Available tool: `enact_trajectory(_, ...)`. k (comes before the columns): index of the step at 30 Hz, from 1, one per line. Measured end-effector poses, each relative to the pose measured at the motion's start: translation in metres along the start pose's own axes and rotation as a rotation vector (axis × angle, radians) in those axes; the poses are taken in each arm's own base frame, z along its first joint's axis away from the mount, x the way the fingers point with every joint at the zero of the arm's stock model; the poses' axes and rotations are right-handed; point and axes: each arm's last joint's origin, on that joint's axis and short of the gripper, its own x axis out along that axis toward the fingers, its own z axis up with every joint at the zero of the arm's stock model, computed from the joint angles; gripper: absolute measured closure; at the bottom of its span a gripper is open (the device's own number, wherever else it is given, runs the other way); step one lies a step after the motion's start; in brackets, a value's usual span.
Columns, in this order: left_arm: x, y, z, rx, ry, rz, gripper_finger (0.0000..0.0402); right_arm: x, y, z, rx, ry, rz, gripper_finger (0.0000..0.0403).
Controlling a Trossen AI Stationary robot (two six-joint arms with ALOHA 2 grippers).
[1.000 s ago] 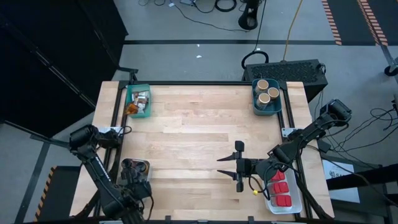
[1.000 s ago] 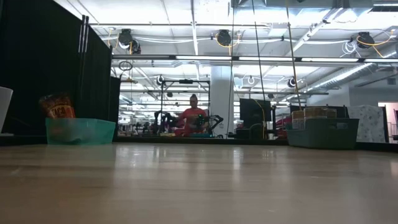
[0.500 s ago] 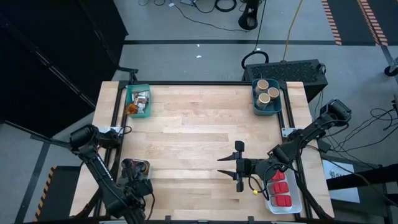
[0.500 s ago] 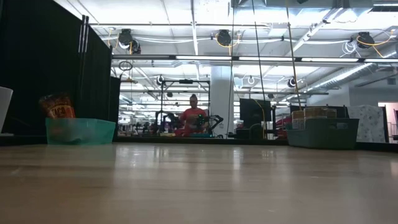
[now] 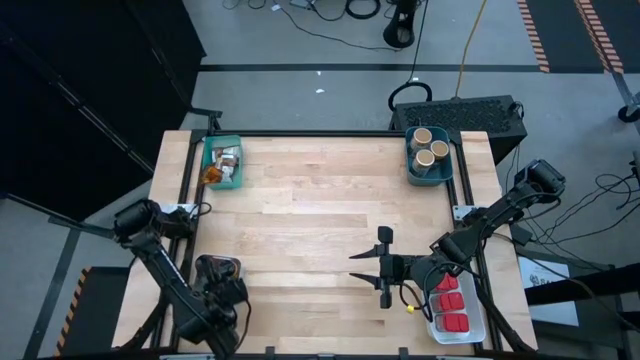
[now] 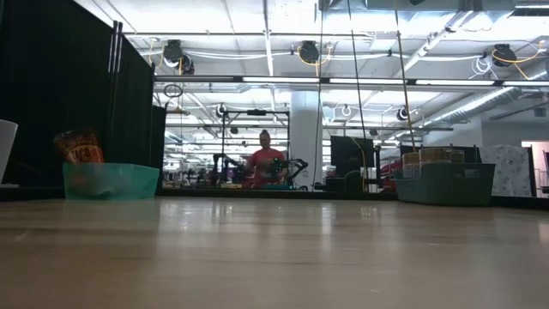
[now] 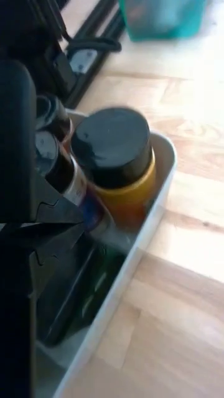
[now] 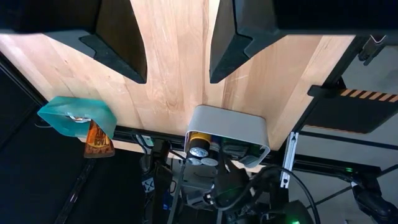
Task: Sort spices by type
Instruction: Put the black seasoning can into the gray bin
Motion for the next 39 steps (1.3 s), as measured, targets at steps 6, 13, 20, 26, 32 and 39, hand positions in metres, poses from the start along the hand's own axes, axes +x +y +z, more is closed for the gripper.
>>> enact_trajectory(6, -0.013, 0.005, 0.002, 0.004, -0.038, -0.011, 0.0399, 0.0, 0.0, 0.0, 0.0, 0.0, 0.0, 0.0243)
enact_trajectory(13, -0.023, 0.008, 0.009, 0.096, -0.082, -0.102, 0.0399, 0.002, -0.004, 0.0, 0.024, 0.001, -0.021, 0.0243)
enact_trajectory(20, -0.023, 0.008, 0.009, 0.165, -0.008, -0.131, 0.0399, 0.003, -0.005, 0.0, 0.05, 0.002, -0.019, 0.0243)
enact_trajectory(26, -0.009, 0.005, 0.007, 0.173, -0.006, -0.117, 0.0399, 0.003, -0.005, 0.0, 0.05, 0.002, -0.018, 0.0243)
enact_trajectory(32, -0.006, 0.004, 0.007, 0.166, 0.01, -0.123, 0.0399, 0.003, -0.005, 0.0, 0.049, 0.003, -0.018, 0.0243)
enact_trajectory(39, -0.006, 0.001, 0.008, 0.158, -0.01, -0.151, 0.0399, 0.003, -0.005, -0.001, 0.043, 0.012, -0.02, 0.0243)
